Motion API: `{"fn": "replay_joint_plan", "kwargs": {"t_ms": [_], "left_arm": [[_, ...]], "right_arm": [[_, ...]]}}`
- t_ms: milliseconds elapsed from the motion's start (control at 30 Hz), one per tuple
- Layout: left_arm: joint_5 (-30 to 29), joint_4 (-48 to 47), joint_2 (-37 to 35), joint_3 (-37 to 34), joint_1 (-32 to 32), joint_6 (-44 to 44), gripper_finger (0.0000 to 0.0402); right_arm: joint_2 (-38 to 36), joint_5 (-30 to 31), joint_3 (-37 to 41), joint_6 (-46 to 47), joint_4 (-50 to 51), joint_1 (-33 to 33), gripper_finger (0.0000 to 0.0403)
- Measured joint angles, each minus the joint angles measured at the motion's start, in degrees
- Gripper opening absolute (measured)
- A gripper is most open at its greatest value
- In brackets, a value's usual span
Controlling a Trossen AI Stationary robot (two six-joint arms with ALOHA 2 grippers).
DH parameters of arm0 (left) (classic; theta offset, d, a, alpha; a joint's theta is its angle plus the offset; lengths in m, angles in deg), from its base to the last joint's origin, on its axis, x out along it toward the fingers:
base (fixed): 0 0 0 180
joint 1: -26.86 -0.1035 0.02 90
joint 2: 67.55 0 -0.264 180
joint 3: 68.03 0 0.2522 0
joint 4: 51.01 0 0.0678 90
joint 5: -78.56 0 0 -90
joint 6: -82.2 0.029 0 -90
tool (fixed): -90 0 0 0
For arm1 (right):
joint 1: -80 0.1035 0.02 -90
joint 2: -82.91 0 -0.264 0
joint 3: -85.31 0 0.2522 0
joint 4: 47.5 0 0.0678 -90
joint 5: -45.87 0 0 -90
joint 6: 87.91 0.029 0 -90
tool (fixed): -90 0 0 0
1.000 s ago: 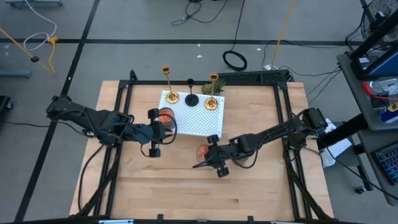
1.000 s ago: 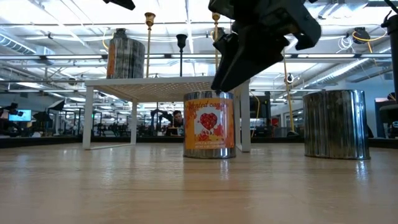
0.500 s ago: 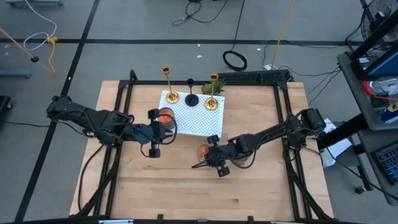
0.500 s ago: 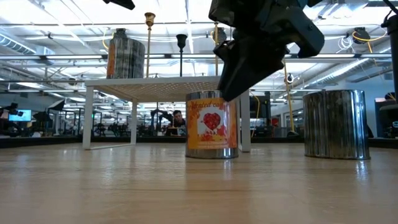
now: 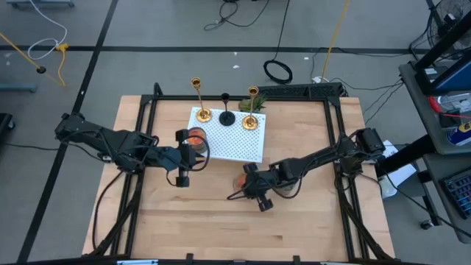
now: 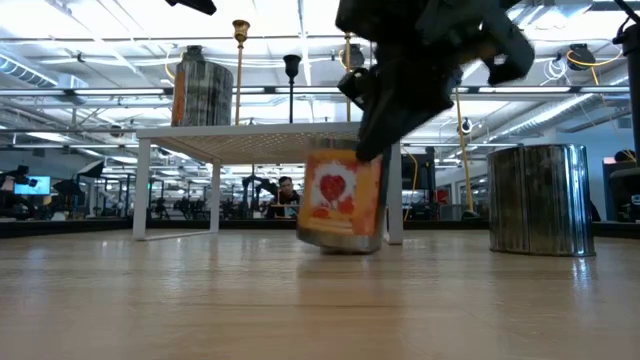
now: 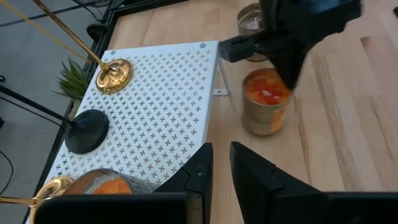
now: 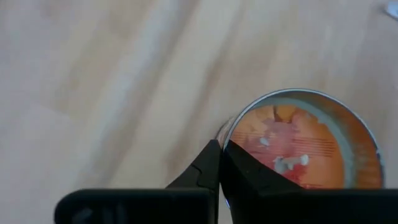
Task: Pick & Place candle stick holders
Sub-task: Put the left orange scented candle on the shelf
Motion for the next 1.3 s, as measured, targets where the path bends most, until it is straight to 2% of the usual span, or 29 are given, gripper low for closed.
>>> {"fn": "replay_joint_plan", "kwargs": {"t_ms": [100,367,567,667,733,900,1167,1300], "left_arm": [[0.0,0.0,0.0,0.0,0.0,0.0,0.0063],[0.0,0.09,0.0,0.0,0.0,0.0,0.0063],[-0.2,0.31,0.0,0.0,0.0,0.03,0.0063],[-0.23,0.56,0.0,0.0,0.0,1.16,0.0063],[-0.24,0.57,0.0,0.0,0.0,1.76,0.0063],[-0.7,0.7,0.0,0.0,0.0,2.47,0.0063],[-0.74,0.76,0.0,0.02,0.0,1.86,0.0063],[-0.74,0.76,0.0,0.02,-0.02,1.86,0.0063]], "right_arm": [[-1.08,-2.72,0.0,3.44,-2.51,0.13,0.0005],[-5.71,-2.98,-0.54,7.4,-12.11,0.15,0.0002],[-5.7,-3.3,-7.0,0.91,-6.07,0.23,0.0001],[-5.91,1.81,-12.52,-4.15,-0.97,-0.75,0.0001],[-6.03,3.92,-15.99,-5.75,3.53,-2.65,0.0001],[-5.9,3.89,-20.07,-5.75,9.16,-9.61,0.0001],[-4.53,-5.41,-20.11,-5.6,10.28,-16.77,0.0],[-4.21,-6.92,-20.09,-5.62,10.35,-18.02,0.0]]}}
